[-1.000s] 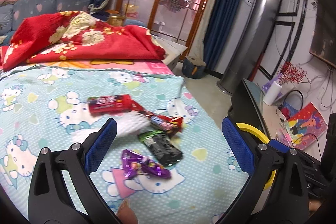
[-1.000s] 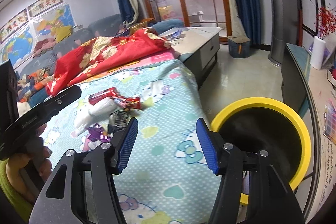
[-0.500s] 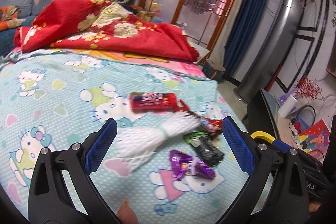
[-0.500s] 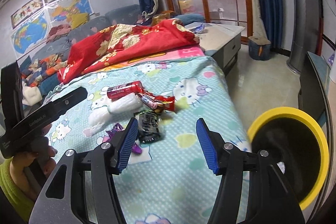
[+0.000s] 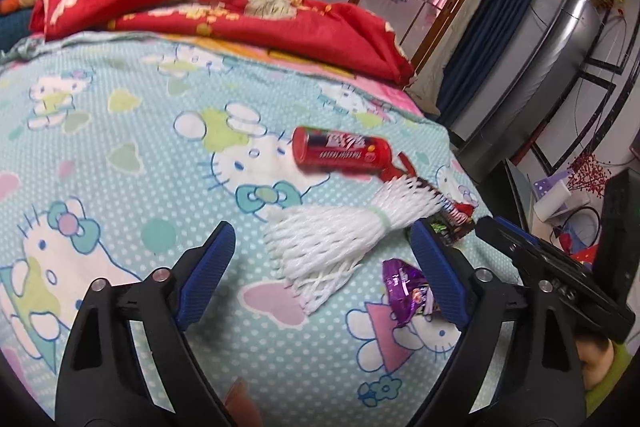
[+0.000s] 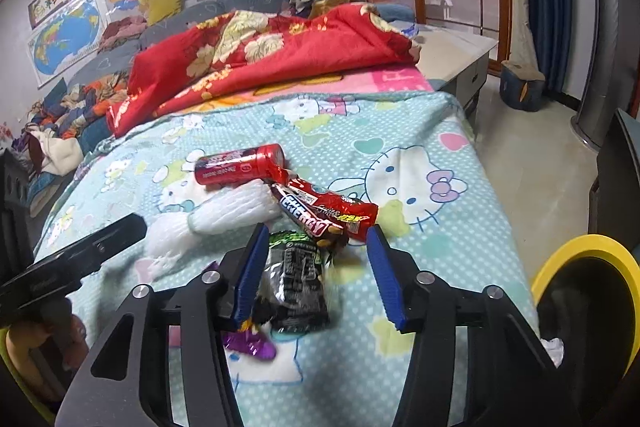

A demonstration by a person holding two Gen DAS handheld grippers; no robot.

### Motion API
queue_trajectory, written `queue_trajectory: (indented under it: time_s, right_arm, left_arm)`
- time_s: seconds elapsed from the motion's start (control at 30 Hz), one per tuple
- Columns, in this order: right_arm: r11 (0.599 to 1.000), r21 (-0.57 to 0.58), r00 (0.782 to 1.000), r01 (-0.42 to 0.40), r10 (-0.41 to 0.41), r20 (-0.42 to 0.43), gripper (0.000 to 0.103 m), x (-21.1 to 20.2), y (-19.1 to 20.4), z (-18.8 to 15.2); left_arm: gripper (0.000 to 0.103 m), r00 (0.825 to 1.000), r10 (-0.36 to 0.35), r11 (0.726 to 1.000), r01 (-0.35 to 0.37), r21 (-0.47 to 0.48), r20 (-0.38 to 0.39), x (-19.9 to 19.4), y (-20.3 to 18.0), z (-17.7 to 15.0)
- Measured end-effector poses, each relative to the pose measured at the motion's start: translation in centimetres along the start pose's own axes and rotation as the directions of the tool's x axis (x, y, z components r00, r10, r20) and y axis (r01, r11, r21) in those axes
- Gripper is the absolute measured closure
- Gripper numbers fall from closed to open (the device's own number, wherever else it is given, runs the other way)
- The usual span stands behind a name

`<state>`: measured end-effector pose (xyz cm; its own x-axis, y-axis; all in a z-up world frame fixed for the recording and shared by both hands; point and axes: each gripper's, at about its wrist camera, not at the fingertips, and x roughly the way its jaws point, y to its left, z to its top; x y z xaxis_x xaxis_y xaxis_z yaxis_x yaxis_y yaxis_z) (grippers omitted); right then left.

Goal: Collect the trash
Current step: 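Grasp the candy bar wrapper with the right tool while the left tool grasps the white mesh net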

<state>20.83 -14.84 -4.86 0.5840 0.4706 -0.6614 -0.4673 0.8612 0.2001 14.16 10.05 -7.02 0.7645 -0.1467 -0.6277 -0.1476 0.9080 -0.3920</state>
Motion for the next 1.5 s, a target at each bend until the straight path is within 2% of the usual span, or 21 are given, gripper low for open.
queue_trajectory:
  time_s: [0.2,0.3,0.33,0.37,0.43,0.5,0.57,0.67,0.77,1.03,1.5]
  right_arm:
    - [1.000,0.018,0.999,-0.008,0.008,-0.039,0.057,2.3,-0.7,0.3]
    - [1.000,0.025,0.998,-0.018,0.020,-0.055,0.067,2.9,-0.9,0.3]
    - [0.999,0.028,0.998,-0.024,0.025,-0.057,0.075,3.0,-0.9,0.3]
    - [0.999,0.030,0.998,-0.033,0.035,-0.061,0.081,3.1,-1.0,0.3]
    - [0.999,0.025,0.997,-0.040,0.041,-0.061,0.086,3.0,-0.9,0.2]
    - [0.999,0.019,0.997,-0.048,0.049,-0.056,0.089,2.7,-0.9,0.1]
    - [0.998,0.017,0.997,-0.052,0.053,-0.054,0.091,2.5,-0.7,0.1]
    - [0.998,0.013,0.997,-0.063,0.063,-0.043,0.093,1.7,-0.6,-0.2]
    - [0.998,0.013,0.997,-0.066,0.066,-0.033,0.095,0.9,-0.5,-0.4]
    - [0.997,0.034,0.998,-0.068,0.068,0.001,0.096,-1.4,-0.8,-0.9]
    - [0.996,0.081,0.997,-0.049,0.044,0.062,0.096,-4.8,-2.2,-1.4]
  left_arm:
    - [0.029,0.999,-0.035,0.999,0.034,-0.043,-0.037,1.0,0.9,-0.3]
    - [0.031,0.998,-0.049,0.998,0.047,-0.052,-0.046,1.2,1.0,-0.4]
    - [0.031,0.997,-0.053,0.997,0.051,-0.053,-0.048,1.2,1.1,-0.4]
    - [0.039,0.997,-0.058,0.997,0.055,-0.052,-0.049,1.3,1.0,-0.5]
    - [0.046,0.997,-0.061,0.997,0.059,-0.049,-0.055,1.4,0.9,-0.5]
    - [0.054,0.996,-0.068,0.997,0.065,-0.046,-0.059,1.4,0.8,-0.6]
    - [0.070,0.995,-0.072,0.997,0.070,-0.039,-0.063,1.4,0.6,-0.6]
    - [0.084,0.994,-0.083,0.996,0.081,-0.031,-0.067,1.3,0.4,-0.7]
    - [0.094,0.992,-0.103,0.995,0.102,-0.014,-0.068,1.1,-0.1,-0.8]
    - [0.100,0.987,-0.153,0.988,0.155,0.024,-0.046,-0.1,-1.5,-0.5]
    - [0.101,0.970,-0.241,0.966,0.239,0.095,0.011,-3.5,-4.6,0.7]
